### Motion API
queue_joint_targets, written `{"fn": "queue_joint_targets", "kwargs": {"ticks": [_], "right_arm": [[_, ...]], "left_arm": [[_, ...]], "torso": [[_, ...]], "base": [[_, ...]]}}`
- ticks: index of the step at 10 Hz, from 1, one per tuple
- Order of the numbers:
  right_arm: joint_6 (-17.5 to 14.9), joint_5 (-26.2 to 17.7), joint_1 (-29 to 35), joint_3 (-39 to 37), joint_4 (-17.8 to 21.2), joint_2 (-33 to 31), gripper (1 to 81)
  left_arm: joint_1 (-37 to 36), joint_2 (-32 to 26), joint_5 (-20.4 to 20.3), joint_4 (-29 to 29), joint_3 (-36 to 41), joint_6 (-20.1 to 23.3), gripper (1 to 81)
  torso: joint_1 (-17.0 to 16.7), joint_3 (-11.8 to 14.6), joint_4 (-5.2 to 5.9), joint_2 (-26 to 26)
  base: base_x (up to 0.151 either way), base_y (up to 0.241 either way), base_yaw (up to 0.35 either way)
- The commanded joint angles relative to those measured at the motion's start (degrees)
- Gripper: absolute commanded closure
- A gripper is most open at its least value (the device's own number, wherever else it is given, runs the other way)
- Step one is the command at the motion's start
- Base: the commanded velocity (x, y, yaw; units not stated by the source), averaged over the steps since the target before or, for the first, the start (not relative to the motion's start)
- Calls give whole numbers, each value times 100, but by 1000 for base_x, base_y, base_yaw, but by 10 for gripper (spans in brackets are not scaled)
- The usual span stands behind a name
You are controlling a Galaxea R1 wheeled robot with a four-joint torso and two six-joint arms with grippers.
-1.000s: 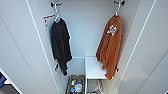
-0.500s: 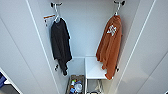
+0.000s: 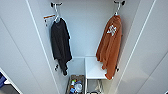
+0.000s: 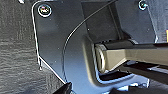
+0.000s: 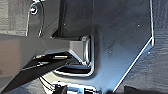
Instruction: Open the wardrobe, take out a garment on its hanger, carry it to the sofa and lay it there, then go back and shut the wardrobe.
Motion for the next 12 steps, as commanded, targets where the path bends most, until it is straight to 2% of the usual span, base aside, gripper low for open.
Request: {"fn": "queue_joint_targets", "kwargs": {"ticks": [1,12], "right_arm": [[1,-277,122,5,17,39,10],[1,-259,114,13,17,39,10]], "left_arm": [[-144,-8,325,21,19,29,10],[-126,-17,316,13,19,29,10]], "torso": [[0,0,0,0],[-7,0,0,-6]], "base": [[0,0,0],[106,0,0]]}}
